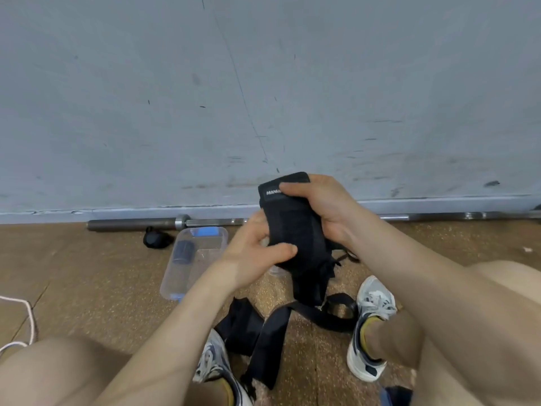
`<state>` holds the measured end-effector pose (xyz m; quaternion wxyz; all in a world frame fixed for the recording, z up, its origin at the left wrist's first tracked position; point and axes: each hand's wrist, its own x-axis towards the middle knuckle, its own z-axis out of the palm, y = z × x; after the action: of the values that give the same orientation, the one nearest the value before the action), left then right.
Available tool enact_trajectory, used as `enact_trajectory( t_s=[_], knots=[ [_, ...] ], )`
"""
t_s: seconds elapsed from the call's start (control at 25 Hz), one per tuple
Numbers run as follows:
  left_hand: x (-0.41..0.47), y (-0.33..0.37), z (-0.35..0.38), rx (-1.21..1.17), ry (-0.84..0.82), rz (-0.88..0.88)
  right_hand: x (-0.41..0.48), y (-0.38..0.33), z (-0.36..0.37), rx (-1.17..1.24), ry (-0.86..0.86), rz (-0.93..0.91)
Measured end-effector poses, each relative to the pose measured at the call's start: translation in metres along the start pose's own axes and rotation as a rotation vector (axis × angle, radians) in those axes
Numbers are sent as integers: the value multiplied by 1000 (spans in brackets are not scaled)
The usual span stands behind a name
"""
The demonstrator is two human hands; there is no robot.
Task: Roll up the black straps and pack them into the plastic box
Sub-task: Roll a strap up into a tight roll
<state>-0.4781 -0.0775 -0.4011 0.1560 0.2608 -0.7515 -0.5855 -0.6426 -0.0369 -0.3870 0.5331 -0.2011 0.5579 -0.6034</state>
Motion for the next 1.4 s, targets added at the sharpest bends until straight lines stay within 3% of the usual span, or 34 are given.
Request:
enact_trajectory(
  t_s=[0.12,0.24,0.4,0.48,0.56,0.68,0.76,0.96,1.04,1.12,1.2,1.28,1.4],
  knots=[
    [-1,-7,-9,-653,111,-216,-12,-4,5,-220,-111,-193],
    [9,-7,-19,-795,201,-390,-31,-15,4,-459,-305,-283],
    [28,17,-42,-1089,243,-168,-37,-12,0,-911,-590,-66],
    [35,30,-52,-986,244,-110,-32,-1,2,-830,-602,13],
    [42,37,-54,-805,291,-90,-25,10,6,-742,-483,-8],
    [39,22,-48,-510,326,-148,-16,12,4,-764,-330,-40],
    [31,-2,-41,-431,323,-228,-14,3,0,-619,-238,-39],
    [10,-45,1,-646,-84,-418,-17,4,7,-290,-92,-173],
    [5,-48,3,-754,-98,-396,-12,7,8,-224,42,-252],
    [4,-47,2,-717,-62,-331,-5,1,3,-132,180,-259],
    [6,-44,1,-590,90,-245,-4,0,2,-36,143,-115],
    [13,-40,-1,-639,277,-202,-8,6,4,-80,-78,88],
    [17,-33,-13,-732,349,-147,-9,18,1,-211,-278,176]
  ],
)
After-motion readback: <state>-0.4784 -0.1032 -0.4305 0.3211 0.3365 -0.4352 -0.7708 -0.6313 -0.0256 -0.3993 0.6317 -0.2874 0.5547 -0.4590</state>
